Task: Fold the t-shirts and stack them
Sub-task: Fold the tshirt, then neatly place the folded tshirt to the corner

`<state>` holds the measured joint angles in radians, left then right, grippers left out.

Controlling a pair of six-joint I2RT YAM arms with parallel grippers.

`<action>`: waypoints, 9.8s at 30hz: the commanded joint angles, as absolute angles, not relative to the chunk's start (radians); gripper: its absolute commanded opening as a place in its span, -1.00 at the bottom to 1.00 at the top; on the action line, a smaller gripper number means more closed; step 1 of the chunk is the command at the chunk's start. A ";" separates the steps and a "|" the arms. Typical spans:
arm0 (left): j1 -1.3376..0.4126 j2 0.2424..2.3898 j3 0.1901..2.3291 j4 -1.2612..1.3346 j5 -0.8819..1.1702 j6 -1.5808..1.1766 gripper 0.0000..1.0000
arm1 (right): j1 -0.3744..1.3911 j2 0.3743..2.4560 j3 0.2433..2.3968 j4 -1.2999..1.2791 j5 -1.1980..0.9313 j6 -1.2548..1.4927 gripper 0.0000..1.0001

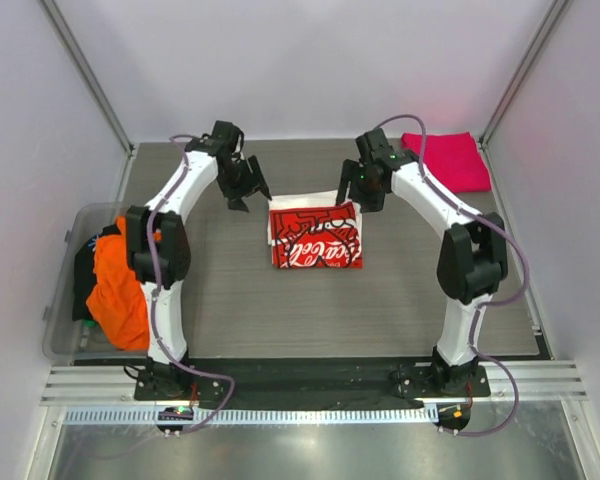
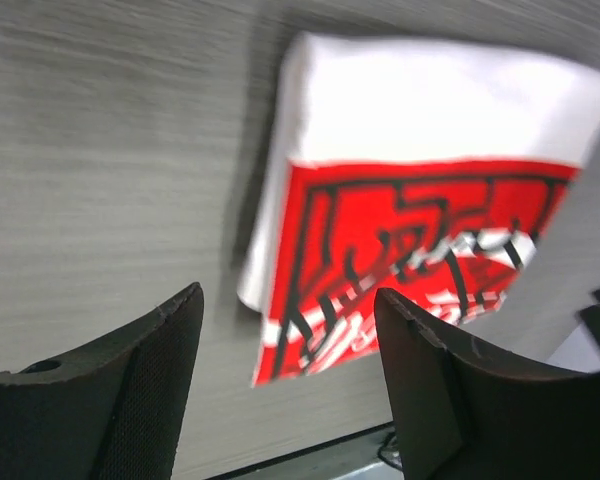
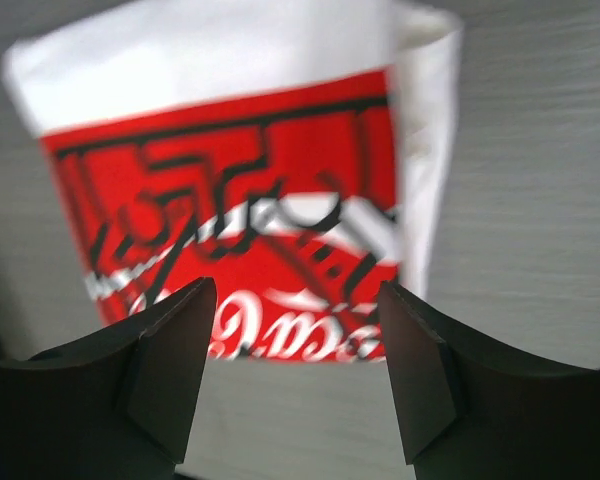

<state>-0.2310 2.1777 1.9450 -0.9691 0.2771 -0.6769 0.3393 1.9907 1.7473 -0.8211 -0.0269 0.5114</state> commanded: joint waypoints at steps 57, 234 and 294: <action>-0.650 1.439 0.993 -0.696 -0.038 -0.689 0.33 | 0.301 2.042 1.581 -0.598 -0.040 0.331 0.32; -0.512 1.596 1.582 -0.925 -0.067 -0.459 0.44 | 0.267 1.632 1.174 -0.472 -0.230 0.431 0.78; -0.511 0.715 0.920 -0.870 -0.336 -0.526 0.48 | 0.114 1.508 1.351 -0.219 0.301 -0.098 -0.98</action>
<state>-0.5148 0.7185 0.9249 -0.9089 -0.3149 -0.5167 0.1505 1.5356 1.2591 -0.3462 0.2703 -0.0132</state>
